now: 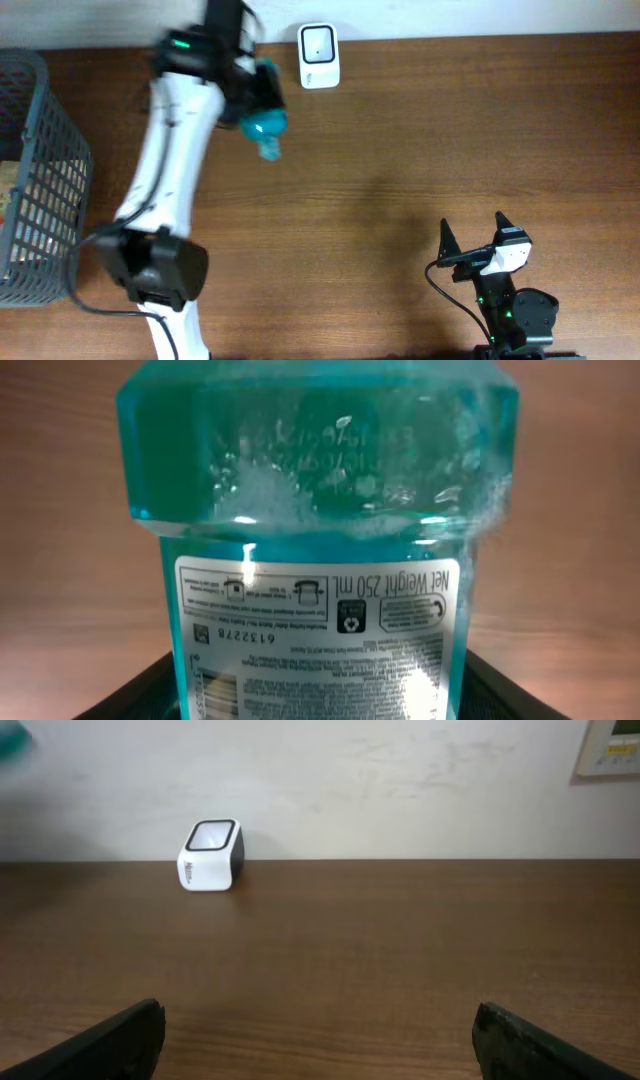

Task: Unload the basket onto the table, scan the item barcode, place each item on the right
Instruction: 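Lift the mouthwash bottle out and lower it onto the table centre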

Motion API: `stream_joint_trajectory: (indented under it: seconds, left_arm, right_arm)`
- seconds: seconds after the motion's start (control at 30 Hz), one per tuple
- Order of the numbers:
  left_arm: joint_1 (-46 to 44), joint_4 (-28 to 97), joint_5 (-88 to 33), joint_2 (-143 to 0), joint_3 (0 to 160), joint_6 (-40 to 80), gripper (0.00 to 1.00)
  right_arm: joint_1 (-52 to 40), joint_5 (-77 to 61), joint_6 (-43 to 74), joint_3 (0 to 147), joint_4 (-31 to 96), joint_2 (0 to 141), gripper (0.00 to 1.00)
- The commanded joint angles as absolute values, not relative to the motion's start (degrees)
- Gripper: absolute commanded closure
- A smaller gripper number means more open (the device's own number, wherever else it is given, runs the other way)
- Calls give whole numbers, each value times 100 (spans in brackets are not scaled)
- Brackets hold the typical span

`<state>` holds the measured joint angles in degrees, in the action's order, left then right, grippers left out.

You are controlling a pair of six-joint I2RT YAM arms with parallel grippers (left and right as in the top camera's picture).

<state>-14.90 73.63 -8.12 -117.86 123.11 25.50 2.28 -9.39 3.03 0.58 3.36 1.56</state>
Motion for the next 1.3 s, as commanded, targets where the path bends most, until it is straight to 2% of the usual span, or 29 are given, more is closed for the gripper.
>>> stream_joint_trajectory:
  seconds: [0.0, 0.17, 0.43, 0.5, 0.57, 0.6, 0.73, 0.9, 1.1, 1.27]
  left_arm:
    - [-1955, 6058, -440, -11732, 10871, 2473, 43]
    - [-2405, 4364, 469, -11732, 9365, 2473, 41]
    - [-2930, 2910, 543, -11732, 8285, 2475, 40]
    - [-3009, 2845, 539, -11732, 8287, 2477, 38]
    - [-3129, 2792, 537, -11732, 8285, 2477, 19]
    - [-3166, 2790, 539, -11732, 8285, 2477, 18]
    - [-3275, 2783, 541, -11730, 8291, 2475, 1]
    - [-3238, 2928, 545, -11603, 8567, 2432, 0]
    - [-2812, 3680, 591, -10715, 9557, 1555, 1]
    - [-2021, 4480, 1625, -9874, 10383, 1398, 1]
  right_arm:
    - [261, -1009, 368, 32, 366, 139, 2]
    - [261, -1009, 368, 32, 366, 139, 2]
    - [261, -1009, 368, 32, 366, 139, 2]
    - [261, -1009, 368, 32, 366, 139, 2]
    - [261, -1009, 368, 32, 366, 139, 2]
    - [261, -1007, 368, 32, 366, 139, 2]
    - [261, -1009, 368, 32, 366, 139, 2]
    - [261, -1009, 368, 32, 366, 139, 2]
    - [261, -1009, 368, 32, 366, 139, 2]
    - [261, -1009, 368, 32, 366, 139, 2]
